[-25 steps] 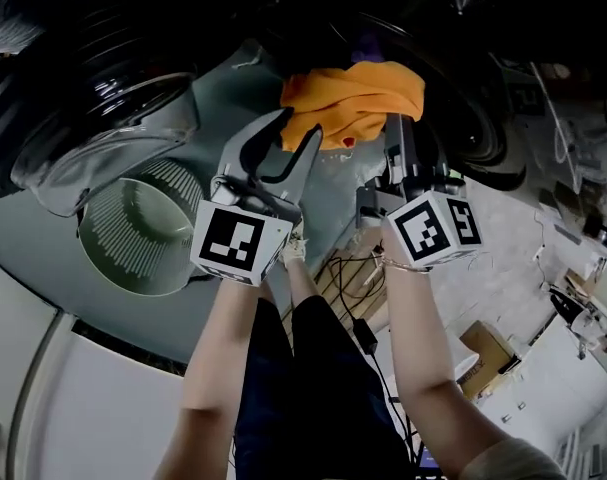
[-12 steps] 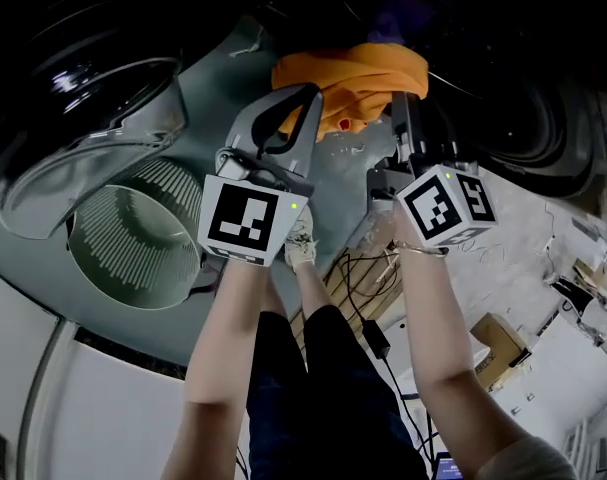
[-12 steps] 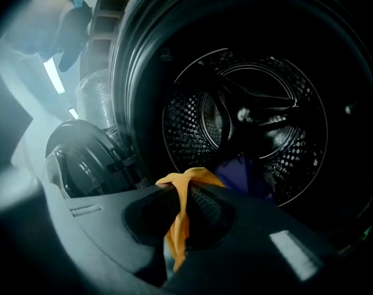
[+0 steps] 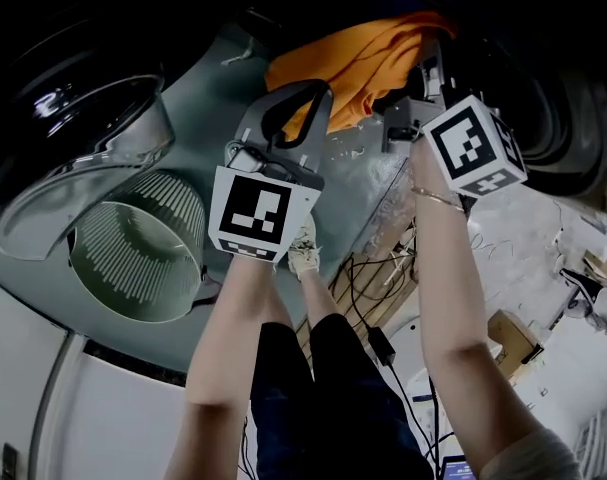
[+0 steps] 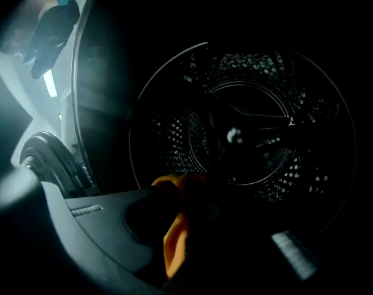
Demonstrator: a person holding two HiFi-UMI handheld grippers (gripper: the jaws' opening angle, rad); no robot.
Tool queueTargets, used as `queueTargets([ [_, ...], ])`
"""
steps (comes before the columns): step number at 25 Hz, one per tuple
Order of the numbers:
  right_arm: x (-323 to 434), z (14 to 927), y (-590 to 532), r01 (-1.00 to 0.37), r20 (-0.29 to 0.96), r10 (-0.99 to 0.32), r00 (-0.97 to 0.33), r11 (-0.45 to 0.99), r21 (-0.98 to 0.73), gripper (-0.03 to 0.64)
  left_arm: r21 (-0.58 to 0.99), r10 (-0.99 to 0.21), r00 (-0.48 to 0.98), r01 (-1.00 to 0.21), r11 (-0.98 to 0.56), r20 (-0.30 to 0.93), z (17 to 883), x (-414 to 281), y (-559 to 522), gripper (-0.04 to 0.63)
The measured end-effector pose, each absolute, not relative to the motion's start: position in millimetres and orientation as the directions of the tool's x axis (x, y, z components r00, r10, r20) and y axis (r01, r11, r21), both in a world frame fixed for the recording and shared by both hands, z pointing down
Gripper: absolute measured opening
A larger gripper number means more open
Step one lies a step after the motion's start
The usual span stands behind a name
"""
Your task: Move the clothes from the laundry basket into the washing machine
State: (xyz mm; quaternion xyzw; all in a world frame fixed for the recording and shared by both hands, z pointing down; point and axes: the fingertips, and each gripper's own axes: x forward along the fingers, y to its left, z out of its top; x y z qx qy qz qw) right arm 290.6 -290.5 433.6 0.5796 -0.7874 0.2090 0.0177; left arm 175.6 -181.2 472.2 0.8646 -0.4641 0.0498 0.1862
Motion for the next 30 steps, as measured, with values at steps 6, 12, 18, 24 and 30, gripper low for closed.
queueTargets([
  [6, 303, 410, -322, -0.941, 0.17, -0.956, -0.238, 0.184, -0.286, 0.031, 0.264, -0.784, 0.57, -0.818, -0.512, 0.246, 467, 177, -185, 0.009],
  [12, 306, 416, -335, -0.96, 0.168, -0.968, -0.185, 0.141, -0.243, 0.035, 0.275, -0.781, 0.571, -0.816, -0.508, 0.253, 474, 174, -180, 0.008],
  [18, 313, 447, -327, -0.967, 0.301, -0.938, -0.172, 0.103, -0.231, 0.452, 0.284, -0.776, 0.576, -0.813, -0.508, 0.259, 476, 176, -178, 0.008],
  [24, 295, 456, -297, -0.949, 0.329, -0.907, -0.263, 0.181, -0.259, 0.459, 0.276, -0.776, 0.565, -0.821, -0.499, 0.28, 482, 172, -174, 0.008],
  [30, 269, 517, -214, -0.924, 0.467, -0.805, -0.366, 0.253, -0.288, 0.426, 0.281, -0.774, 0.54, -0.839, -0.466, 0.331, 503, 160, -159, 0.011],
])
